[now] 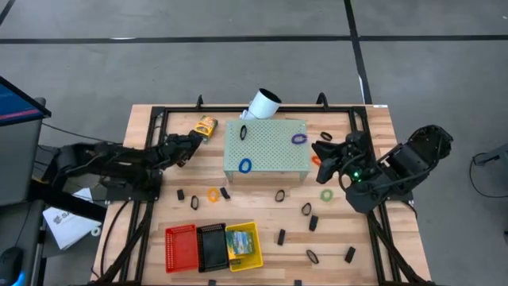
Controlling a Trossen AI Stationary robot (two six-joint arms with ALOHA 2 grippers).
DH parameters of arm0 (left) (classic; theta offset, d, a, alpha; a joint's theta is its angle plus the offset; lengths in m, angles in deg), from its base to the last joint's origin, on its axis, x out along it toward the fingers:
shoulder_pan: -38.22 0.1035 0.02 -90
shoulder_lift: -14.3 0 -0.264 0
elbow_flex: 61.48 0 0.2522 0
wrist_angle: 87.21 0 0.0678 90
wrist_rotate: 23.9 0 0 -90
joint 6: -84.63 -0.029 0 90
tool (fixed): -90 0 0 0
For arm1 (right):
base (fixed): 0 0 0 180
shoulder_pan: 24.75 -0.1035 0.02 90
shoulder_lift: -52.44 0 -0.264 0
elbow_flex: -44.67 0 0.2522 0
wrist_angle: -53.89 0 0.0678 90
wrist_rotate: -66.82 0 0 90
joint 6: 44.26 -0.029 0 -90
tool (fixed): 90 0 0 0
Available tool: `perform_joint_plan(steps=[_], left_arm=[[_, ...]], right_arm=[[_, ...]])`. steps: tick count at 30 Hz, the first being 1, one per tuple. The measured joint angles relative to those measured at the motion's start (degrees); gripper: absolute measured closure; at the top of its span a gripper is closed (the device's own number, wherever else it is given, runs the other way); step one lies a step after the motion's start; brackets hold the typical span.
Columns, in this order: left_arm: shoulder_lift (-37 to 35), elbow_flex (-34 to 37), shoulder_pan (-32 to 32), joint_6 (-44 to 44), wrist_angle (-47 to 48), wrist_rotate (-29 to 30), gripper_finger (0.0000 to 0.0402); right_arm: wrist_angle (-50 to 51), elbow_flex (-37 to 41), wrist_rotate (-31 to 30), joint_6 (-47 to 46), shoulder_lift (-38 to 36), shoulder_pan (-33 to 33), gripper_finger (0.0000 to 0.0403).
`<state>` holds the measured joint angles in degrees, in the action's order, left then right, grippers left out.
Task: Pick & Place Office Desk Supplies
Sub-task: Put the yellow crayon box into the yellow bin
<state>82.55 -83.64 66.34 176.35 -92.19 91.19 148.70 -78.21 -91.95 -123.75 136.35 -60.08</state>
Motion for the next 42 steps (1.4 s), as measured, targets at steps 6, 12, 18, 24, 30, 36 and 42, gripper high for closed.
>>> perform_joint_plan(steps=[6,12,18,24,30,36,42], left_arm=[[5.71,-0.28,0.0,-0.09,-6.92,1.49,0.0236],[8.19,-0.31,-0.02,-0.05,-9.02,3.03,0.0236],[8.33,-0.26,0.07,0.27,-8.75,4.42,0.0245],[8.37,-0.2,1.17,-0.05,-8.65,4.95,0.0278],[8.42,-0.15,1.22,-3.27,-8.38,5.37,0.0293],[8.42,-0.11,1.22,-3.45,-8.29,5.41,0.0296],[8.42,-0.11,1.22,-3.3,-7.92,5.43,0.03]], right_arm=[[-0.03,0.0,0.0,-0.02,0.01,-1.09,0.0326],[-0.08,0.0,0.47,-0.82,0.01,-1.47,0.0326],[-0.13,0.0,1.44,-1.53,0.01,-1.8,0.0326],[-0.25,0.0,1.46,-1.53,0.01,-1.88,0.0326],[-0.25,0.0,1.46,-1.39,0.01,-2.12,0.0326],[-0.28,0.0,1.46,-1.33,0.01,-2.6,0.0326],[-0.54,0.0,1.47,-1.54,0.01,-2.97,0.0326]])
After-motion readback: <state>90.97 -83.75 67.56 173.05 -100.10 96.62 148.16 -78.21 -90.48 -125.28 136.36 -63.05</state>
